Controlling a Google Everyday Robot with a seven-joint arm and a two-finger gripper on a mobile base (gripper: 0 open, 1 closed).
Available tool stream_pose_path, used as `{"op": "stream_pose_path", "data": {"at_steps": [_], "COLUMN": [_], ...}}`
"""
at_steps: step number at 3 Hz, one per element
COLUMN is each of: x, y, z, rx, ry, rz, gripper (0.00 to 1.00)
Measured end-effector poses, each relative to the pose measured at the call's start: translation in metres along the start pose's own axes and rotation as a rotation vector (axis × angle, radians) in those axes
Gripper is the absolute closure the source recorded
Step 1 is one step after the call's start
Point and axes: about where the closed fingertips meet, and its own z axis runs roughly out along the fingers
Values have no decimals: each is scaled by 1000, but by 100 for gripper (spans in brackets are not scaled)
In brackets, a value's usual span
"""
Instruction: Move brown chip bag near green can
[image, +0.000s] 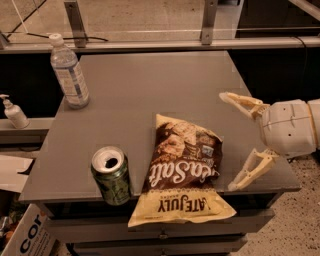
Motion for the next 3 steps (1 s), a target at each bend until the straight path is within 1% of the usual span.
{"op": "stream_pose_path", "data": {"at_steps": [1, 2, 3], "x": [17, 40, 61], "y": [-20, -48, -84], "z": [-19, -40, -64], "rx": [33, 63, 117], "ry": [25, 54, 83], "rz": [21, 35, 46], "gripper": [0, 0, 0]}}
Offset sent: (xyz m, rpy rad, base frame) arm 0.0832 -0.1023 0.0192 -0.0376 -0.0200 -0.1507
